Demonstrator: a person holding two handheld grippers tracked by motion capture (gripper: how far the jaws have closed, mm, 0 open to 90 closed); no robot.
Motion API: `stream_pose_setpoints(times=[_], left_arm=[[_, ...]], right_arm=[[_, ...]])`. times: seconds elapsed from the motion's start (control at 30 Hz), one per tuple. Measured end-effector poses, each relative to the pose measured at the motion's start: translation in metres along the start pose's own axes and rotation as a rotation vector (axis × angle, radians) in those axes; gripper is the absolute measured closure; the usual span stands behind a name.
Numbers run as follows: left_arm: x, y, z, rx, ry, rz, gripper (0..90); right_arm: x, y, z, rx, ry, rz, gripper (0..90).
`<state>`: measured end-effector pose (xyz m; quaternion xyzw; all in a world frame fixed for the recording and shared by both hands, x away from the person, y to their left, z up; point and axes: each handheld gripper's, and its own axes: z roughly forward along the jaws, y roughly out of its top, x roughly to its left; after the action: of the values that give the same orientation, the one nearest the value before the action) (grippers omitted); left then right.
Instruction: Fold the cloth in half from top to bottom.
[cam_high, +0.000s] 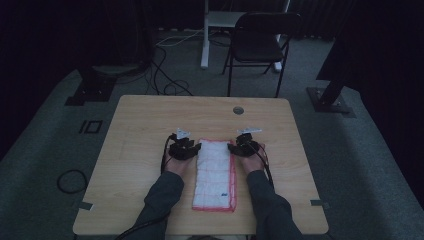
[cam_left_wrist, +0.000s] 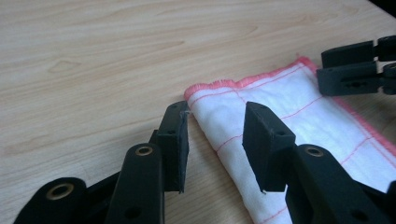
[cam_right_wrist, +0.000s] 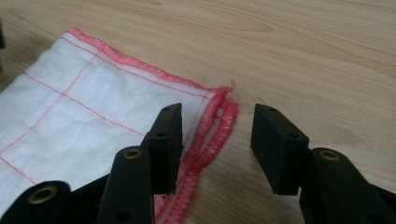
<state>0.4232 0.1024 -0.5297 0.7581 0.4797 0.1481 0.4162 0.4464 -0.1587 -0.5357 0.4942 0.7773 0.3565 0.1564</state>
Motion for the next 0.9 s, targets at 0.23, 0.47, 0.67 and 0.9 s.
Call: stream_pose_setpoints(times=[0.23,0.47,0.67,0.9], left_arm=[[-0.002,0.001,0.012,0.032,0.020,0.001,60.8],[-0.002,-0.002,0.019,0.055,0.036,0.003,60.7],[-0.002,-0.002,0.020,0.054,0.015,-0.006,60.5],[-0.005,0.000,0.020,0.084,-0.008,-0.025,70.7]], right_arm=[[0.003,0.002,0.004,0.011,-0.004,-0.010,53.6],[0.004,0.003,0.005,0.022,-0.007,-0.024,53.5],[0.006,0.004,0.006,0.031,-0.004,-0.041,57.6],[0.010,0.009,0.007,0.069,0.011,-0.059,71.9]])
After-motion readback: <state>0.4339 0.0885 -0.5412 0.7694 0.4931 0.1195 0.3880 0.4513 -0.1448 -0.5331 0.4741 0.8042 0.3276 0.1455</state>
